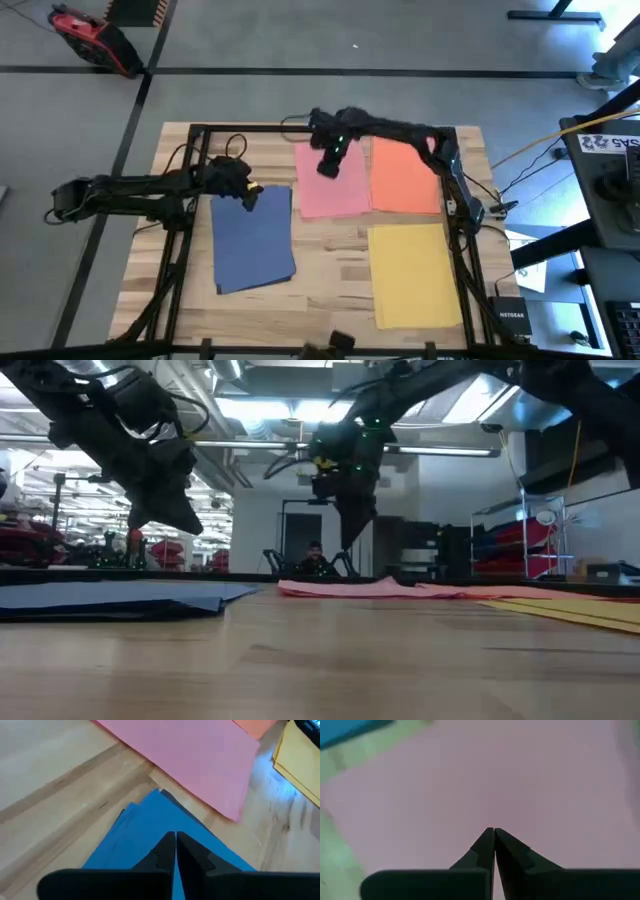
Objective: Organize paper
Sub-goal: Put all of the pink paper at the upper middle of the table
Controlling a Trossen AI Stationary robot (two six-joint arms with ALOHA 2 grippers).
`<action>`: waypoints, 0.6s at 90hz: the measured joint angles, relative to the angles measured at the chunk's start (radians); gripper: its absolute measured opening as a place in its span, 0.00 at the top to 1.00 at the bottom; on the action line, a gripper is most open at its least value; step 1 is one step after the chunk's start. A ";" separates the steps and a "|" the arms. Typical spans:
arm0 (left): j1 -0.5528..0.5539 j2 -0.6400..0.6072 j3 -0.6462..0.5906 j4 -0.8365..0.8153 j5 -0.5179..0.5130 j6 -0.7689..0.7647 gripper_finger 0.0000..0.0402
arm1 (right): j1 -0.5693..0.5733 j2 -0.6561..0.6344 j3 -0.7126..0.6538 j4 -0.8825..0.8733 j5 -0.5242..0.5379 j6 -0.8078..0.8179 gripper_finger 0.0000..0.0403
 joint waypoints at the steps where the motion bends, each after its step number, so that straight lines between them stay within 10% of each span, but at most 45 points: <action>1: 0.000 0.000 0.000 0.001 0.005 -0.002 1.00 | 0.005 0.000 -0.001 0.001 0.006 0.002 1.00; 54: 0.017 -0.002 0.000 -0.005 0.119 0.018 1.00 | 0.091 -0.067 -0.291 0.301 0.013 0.100 1.00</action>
